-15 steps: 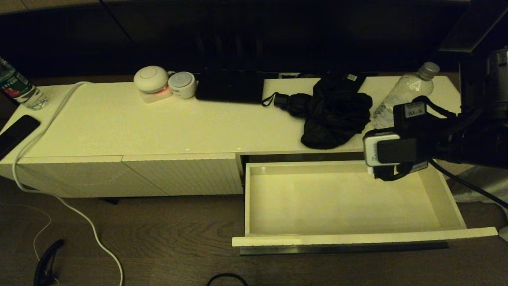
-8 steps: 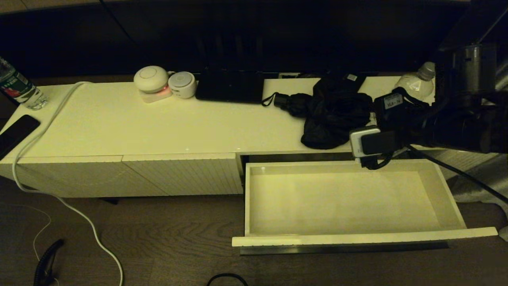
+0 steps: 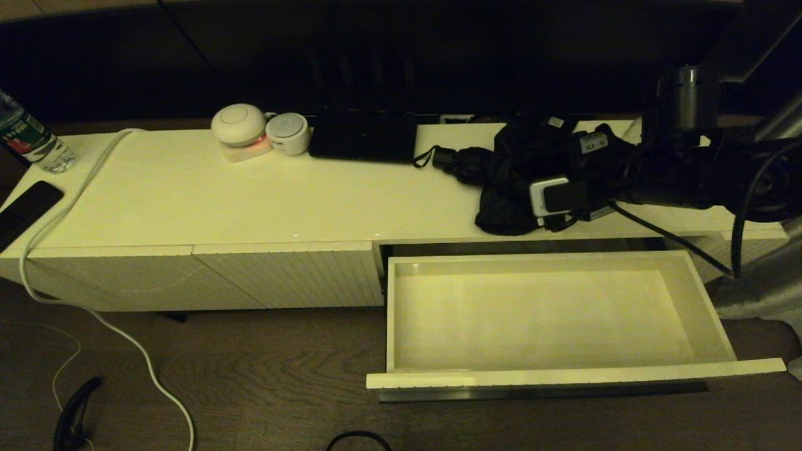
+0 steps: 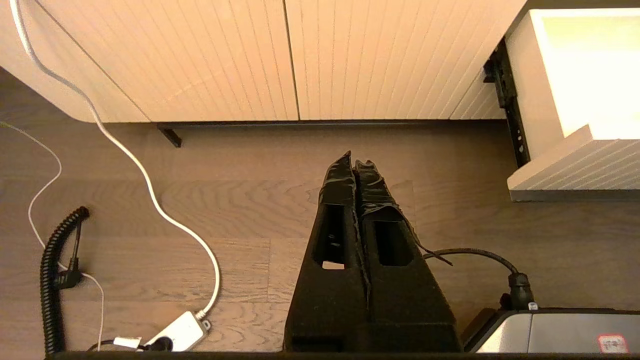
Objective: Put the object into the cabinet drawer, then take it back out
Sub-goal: Put the umbrella in the drawer
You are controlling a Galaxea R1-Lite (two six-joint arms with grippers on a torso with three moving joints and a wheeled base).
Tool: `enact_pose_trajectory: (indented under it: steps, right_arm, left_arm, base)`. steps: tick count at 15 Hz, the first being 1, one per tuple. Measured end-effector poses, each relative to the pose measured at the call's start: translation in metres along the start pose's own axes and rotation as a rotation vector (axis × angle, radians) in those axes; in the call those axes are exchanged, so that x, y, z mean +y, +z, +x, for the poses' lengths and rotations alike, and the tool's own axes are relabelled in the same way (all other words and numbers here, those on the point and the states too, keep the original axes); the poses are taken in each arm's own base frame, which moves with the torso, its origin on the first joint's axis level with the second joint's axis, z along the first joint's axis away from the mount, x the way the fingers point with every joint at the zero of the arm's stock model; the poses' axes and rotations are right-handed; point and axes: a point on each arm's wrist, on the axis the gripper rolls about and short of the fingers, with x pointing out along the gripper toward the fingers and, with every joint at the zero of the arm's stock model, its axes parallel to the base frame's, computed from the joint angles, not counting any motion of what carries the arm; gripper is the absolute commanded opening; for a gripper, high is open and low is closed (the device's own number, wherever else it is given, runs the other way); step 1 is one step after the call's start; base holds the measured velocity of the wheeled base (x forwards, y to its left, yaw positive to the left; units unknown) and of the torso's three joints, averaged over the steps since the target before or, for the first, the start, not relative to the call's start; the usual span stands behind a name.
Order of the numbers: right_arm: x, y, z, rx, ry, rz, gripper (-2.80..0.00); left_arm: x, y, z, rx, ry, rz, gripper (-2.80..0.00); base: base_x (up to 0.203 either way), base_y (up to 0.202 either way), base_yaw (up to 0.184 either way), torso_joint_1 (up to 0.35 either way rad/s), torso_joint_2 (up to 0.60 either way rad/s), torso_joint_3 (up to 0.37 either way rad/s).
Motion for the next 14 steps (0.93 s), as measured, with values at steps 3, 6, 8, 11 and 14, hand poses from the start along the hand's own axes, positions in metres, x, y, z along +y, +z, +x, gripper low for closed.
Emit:
enact_pose_trajectory:
  steps: [3,6,8,11,14]
  right_arm:
    - [-0.004,-0.008,0.019,0.028,-0.018,0.009,0.00]
    - [-0.009,-0.018,0.036,0.062,-0.042,0.016,0.00]
    - [-0.014,-0.022,0.044,0.074,-0.066,0.020,0.00]
    - [-0.015,-0.026,0.054,0.078,-0.061,0.026,0.00]
    - [-0.014,-0.027,0.060,0.077,-0.051,0.027,0.00]
  left_arm:
    - [0.000,0.000,0.000,0.000,0.000,0.000,-2.80]
    - [0.000,0.000,0.000,0.000,0.000,0.000,-2.80]
    - [0.000,0.000,0.000,0.000,0.001,0.000,-2.80]
    - [0.000,0.000,0.000,0.000,0.000,0.000,-2.80]
    - [0.000,0.000,0.000,0.000,0.000,0.000,-2.80]
  base:
    - [0.000,0.000,0.000,0.000,0.00,0.000]
    - [0.000,0.000,0.000,0.000,0.00,0.000]
    - [0.000,0.000,0.000,0.000,0.00,0.000]
    - [0.000,0.000,0.000,0.000,0.00,0.000]
    - [0.000,0.000,0.000,0.000,0.00,0.000]
